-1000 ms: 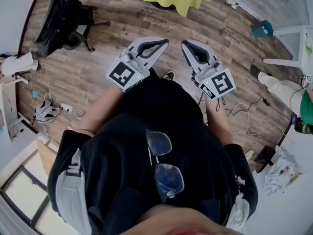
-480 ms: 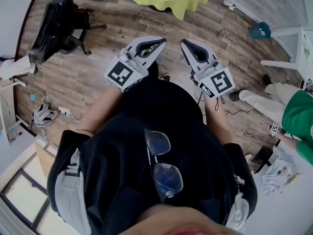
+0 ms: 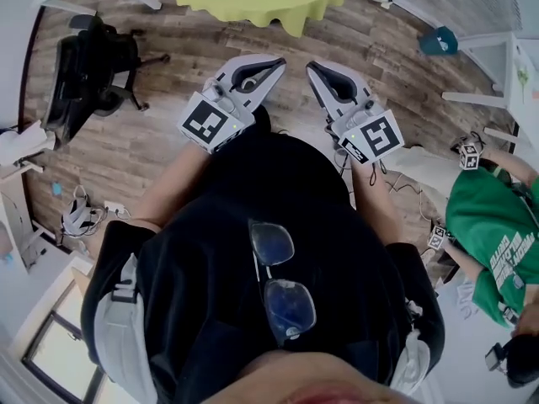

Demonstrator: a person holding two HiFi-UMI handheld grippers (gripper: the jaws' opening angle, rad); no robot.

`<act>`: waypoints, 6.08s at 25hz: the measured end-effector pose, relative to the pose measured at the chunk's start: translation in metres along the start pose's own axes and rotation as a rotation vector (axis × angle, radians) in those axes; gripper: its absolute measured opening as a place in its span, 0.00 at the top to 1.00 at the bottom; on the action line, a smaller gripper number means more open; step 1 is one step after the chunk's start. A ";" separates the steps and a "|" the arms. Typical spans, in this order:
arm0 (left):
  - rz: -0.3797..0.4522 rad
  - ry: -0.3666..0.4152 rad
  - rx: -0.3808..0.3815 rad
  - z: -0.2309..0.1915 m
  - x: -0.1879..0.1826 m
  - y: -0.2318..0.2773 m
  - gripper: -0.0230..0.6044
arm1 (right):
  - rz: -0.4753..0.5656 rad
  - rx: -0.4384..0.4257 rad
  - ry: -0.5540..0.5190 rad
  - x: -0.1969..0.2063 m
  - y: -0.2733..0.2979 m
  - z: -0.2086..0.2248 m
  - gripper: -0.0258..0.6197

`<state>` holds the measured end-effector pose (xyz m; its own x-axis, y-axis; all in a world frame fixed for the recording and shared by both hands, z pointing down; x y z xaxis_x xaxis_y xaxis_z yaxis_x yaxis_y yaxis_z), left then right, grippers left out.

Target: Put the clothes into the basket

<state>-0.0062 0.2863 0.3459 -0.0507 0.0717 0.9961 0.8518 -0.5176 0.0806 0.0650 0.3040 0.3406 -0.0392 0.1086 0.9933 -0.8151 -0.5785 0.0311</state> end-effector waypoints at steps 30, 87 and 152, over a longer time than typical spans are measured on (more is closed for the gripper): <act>0.032 -0.033 0.129 -0.199 -0.013 0.076 0.95 | -0.045 0.122 0.023 -0.014 0.158 0.138 0.91; -0.010 -0.018 -0.166 -0.334 -0.001 0.389 0.95 | -0.266 0.172 0.196 0.043 0.153 0.527 0.91; -0.108 -0.194 -0.285 -0.408 0.109 0.509 0.95 | -0.873 0.362 0.480 0.311 0.230 0.717 0.46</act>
<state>0.2090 -0.3168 0.5094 -0.0087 0.2854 0.9584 0.6663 -0.7130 0.2184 0.2801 -0.3749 0.7363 0.1882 0.8651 0.4650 -0.4529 -0.3437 0.8227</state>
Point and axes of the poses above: the fingertips, and each gripper's own axes: y forward along the fingers, z to its right, x out of its underside, the point moved 2 cm from there along -y, backward along the fingers, and after that the axes turned 10 degrees about -x, right-handed, at the moved point
